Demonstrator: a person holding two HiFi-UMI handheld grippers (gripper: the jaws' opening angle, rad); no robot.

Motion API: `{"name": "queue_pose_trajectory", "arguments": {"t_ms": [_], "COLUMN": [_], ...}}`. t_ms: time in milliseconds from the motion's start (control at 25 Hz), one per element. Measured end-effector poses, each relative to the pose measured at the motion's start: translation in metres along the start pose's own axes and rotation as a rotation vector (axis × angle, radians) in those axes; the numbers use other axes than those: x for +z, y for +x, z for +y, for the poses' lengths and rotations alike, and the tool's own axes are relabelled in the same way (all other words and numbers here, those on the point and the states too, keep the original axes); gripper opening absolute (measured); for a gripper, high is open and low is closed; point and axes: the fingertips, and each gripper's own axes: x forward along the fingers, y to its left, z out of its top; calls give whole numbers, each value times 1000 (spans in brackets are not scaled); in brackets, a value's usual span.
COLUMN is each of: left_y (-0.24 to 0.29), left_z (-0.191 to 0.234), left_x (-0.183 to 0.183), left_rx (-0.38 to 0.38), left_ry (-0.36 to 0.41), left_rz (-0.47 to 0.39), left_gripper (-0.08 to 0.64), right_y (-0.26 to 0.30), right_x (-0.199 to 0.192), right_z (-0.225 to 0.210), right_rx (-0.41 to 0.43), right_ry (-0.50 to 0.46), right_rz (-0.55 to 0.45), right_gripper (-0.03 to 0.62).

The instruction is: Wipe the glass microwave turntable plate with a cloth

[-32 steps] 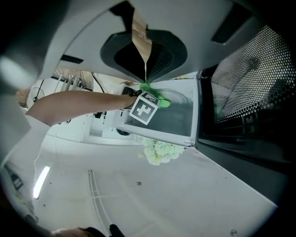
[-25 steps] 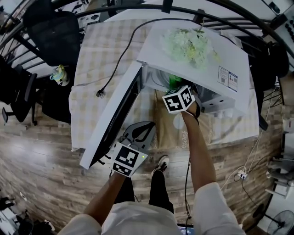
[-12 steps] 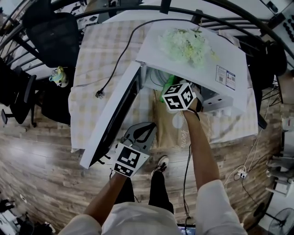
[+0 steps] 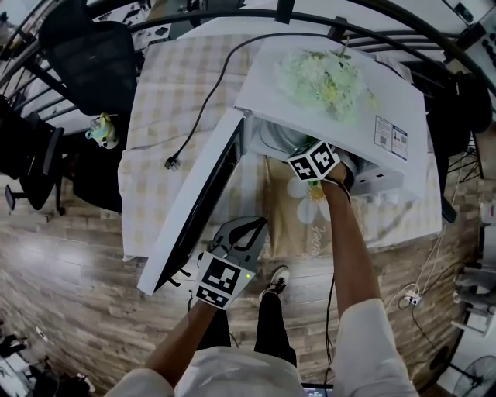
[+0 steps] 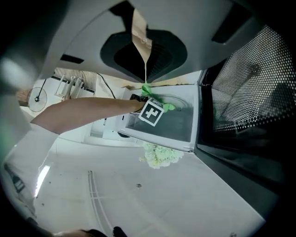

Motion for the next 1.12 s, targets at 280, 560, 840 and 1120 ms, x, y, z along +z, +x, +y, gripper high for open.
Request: {"name": "queue_pose_trajectory", "arguments": {"t_ms": [280,560,840,1120], "left_y": [5,8,6,-9], "left_z": [1,-4,-7,-13], "left_x": [-18,-34,-29,-4], "left_rx": [-10,-14,-19,4], "left_ry": [-11,41,68,120], "left_rz": [32,90,86,49], "left_gripper": [25,25,25,25], "right_y": [38,46,-15,-73], "right_x": [18,74,87,42], "right_z": [-6,22,66,83], "right_rx": [-7,44,262,393], "right_ry": [-122,-247,-189,-215], "right_rz": [-7,-168,-300,-213], "right_gripper": [49,51,63,64]}}
